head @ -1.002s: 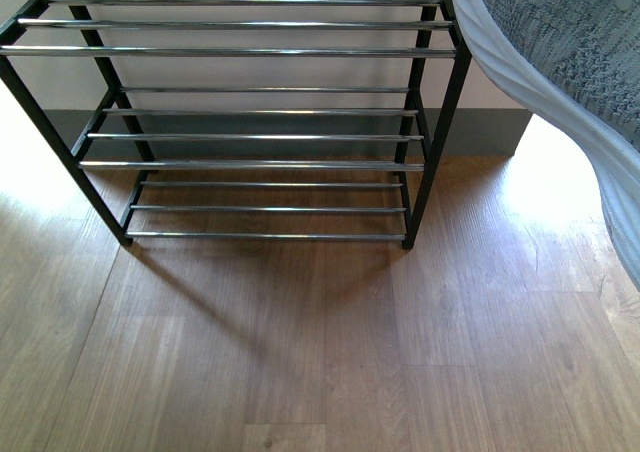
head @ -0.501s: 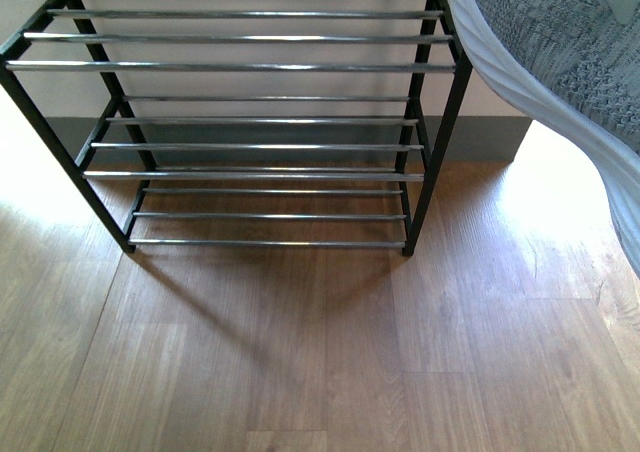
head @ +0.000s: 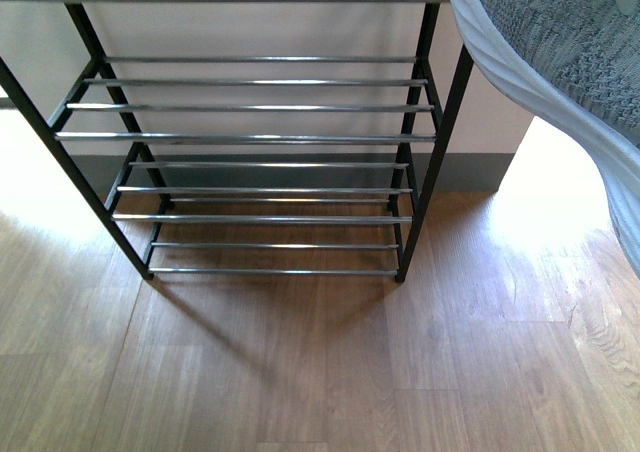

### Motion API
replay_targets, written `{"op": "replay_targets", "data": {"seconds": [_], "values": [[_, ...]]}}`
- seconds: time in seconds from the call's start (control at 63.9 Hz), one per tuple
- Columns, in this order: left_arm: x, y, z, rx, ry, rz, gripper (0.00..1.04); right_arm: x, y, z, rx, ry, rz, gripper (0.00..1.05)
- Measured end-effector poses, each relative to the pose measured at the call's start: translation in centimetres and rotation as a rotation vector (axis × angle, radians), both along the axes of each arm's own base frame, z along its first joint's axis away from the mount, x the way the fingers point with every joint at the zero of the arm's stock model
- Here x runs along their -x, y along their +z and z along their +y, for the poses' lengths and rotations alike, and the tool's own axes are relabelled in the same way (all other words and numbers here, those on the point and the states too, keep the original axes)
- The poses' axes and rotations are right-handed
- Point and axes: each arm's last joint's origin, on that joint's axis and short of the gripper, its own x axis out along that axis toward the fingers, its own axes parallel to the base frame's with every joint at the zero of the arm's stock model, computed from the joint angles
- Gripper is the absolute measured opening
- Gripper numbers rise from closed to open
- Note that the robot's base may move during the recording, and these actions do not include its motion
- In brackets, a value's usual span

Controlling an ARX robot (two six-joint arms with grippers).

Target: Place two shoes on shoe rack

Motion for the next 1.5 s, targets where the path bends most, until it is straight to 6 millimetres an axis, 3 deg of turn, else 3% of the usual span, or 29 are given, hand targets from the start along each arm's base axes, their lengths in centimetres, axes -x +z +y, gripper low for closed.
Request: {"op": "replay_targets", "data": {"seconds": [0.705, 0.845, 0.955, 1.127, 1.299, 1.503], "values": [[0.0, 0.0, 0.0, 0.000, -0.001, 0.000, 0.02, 0.0, 0.0, 0.0, 0.008, 0.014, -0.008, 0.01], [0.0, 0.0, 0.0, -0.001, 0.004, -0.001, 0.02, -1.3, 0.8, 1.1, 0.073, 0.104, -0.048, 0.01], [0.0, 0.0, 0.0, 0.000, 0.000, 0.000, 0.02, -3.6, 1.5, 3.0, 0.062, 0.126, 0.013, 0.01], [0.0, 0.0, 0.0, 0.000, 0.001, -0.001, 0.02, -7.8, 1.2, 8.0, 0.060, 0.111, 0.117, 0.01], [0.0, 0.0, 0.0, 0.000, 0.000, -0.001, 0.02, -11.2, -0.5, 14.0, 0.049, 0.073, 0.232, 0.01], [0.0, 0.0, 0.0, 0.000, 0.001, -0.001, 0.02, -16.3, -4.1, 20.3, 0.094, -0.063, 0.319, 0.01]]}}
